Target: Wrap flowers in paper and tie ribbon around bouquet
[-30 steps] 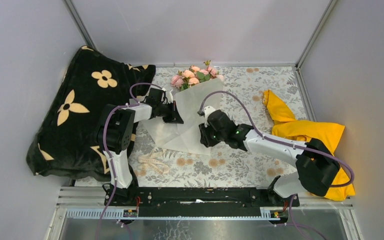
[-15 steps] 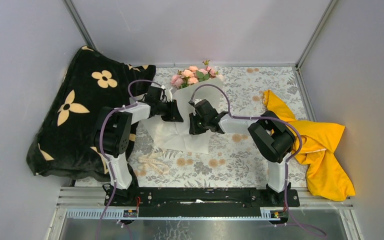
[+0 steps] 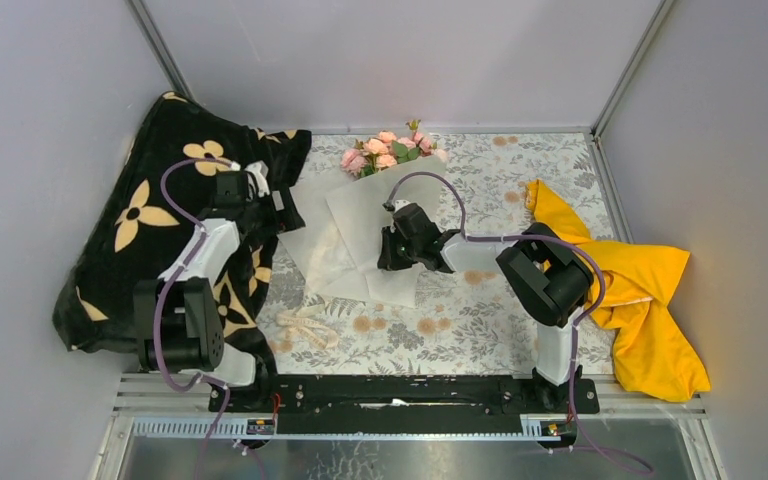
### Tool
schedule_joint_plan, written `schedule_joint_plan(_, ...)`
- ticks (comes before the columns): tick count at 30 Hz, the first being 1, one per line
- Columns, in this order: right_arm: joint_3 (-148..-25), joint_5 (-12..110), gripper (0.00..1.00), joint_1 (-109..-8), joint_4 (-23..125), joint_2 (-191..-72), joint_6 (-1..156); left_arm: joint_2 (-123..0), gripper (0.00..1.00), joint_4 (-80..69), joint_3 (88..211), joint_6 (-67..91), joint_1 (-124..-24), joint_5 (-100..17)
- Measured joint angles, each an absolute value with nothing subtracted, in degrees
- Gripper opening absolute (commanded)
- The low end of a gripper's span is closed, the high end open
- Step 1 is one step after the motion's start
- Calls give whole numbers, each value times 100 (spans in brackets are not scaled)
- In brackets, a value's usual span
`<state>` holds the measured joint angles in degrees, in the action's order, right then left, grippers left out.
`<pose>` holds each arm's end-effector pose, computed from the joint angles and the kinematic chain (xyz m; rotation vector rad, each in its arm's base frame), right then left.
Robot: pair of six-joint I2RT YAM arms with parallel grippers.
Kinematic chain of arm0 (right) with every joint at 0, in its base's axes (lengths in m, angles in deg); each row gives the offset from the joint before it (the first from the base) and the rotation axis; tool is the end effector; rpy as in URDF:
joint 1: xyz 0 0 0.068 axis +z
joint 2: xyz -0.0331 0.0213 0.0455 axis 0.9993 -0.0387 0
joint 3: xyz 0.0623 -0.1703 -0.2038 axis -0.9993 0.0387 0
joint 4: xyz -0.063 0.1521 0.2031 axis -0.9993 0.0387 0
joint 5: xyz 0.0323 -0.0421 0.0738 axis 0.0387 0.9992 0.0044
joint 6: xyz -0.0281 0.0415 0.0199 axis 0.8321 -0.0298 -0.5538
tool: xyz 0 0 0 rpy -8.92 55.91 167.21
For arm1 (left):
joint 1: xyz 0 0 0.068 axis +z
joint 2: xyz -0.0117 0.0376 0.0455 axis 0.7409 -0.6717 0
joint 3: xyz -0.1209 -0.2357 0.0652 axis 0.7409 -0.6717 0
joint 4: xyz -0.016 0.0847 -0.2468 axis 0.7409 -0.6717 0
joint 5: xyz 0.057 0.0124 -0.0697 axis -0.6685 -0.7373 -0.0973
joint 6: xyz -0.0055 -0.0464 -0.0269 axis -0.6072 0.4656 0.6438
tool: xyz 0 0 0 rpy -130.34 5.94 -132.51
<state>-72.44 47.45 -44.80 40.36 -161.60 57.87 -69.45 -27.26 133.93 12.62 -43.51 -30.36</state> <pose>0.2923 0.2799 0.1442 -0.4292 2.3409 0.7944 0.3095 0.0115 0.2376 -0.1830 2.3779 -0.4682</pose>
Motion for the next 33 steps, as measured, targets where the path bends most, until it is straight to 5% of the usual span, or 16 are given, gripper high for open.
schedule_joint_plan(11, -7174, 4742, 16, -4478, 4036, -16101, 5789, -7833, 96, -2570, 12783, 2202, -4320, -3303)
schedule_joint_plan(18, -7122, 4723, 16, -4478, 4034, -16059, 5787, -8051, 49, -1805, 12702, 2549, -4325, -2759)
schedule_joint_plan(22, -7095, 4723, 15, -4480, 3992, -16059, 5752, -8058, 1, -1615, 12678, 2560, -4325, -2372)
schedule_joint_plan(33, -6916, 4642, 14, -4493, 3710, -16050, 5217, -6919, 0, -1729, 13065, 2145, -5564, -2024)
